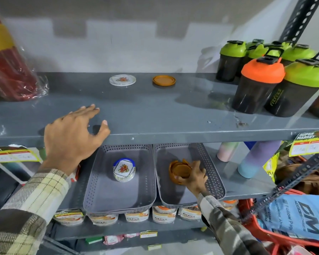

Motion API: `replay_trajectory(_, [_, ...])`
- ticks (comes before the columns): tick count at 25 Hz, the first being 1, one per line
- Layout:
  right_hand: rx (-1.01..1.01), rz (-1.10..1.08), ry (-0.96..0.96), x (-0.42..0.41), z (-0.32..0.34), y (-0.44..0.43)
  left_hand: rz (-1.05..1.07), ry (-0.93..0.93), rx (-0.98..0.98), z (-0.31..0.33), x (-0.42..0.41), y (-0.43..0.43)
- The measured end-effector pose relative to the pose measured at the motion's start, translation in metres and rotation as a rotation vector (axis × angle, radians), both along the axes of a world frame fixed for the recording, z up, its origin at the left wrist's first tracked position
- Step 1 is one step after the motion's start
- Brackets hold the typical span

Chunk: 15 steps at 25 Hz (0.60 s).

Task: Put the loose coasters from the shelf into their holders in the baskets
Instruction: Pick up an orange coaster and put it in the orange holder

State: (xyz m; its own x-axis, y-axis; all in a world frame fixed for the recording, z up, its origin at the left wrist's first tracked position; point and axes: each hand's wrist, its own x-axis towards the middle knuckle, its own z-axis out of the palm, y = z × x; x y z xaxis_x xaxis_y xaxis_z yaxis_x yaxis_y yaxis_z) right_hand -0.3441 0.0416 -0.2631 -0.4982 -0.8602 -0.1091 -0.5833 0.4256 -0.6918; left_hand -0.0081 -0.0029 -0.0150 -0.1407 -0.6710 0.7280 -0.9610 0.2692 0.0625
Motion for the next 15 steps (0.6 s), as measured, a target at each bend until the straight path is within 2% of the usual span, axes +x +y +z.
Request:
replay_trajectory(10, [-0.027, 0.027, -0.074, 0.0005, -0.0085, -0.0064, -0.016, -0.020, 0.002, -0.0027, 0.0008, -0.0033])
replay_trajectory(15, [-0.053, 0.088, -0.022, 0.0025, -0.0099, -0.0037, -0.010, -0.009, 0.027, -0.0032, 0.0013, -0.0041])
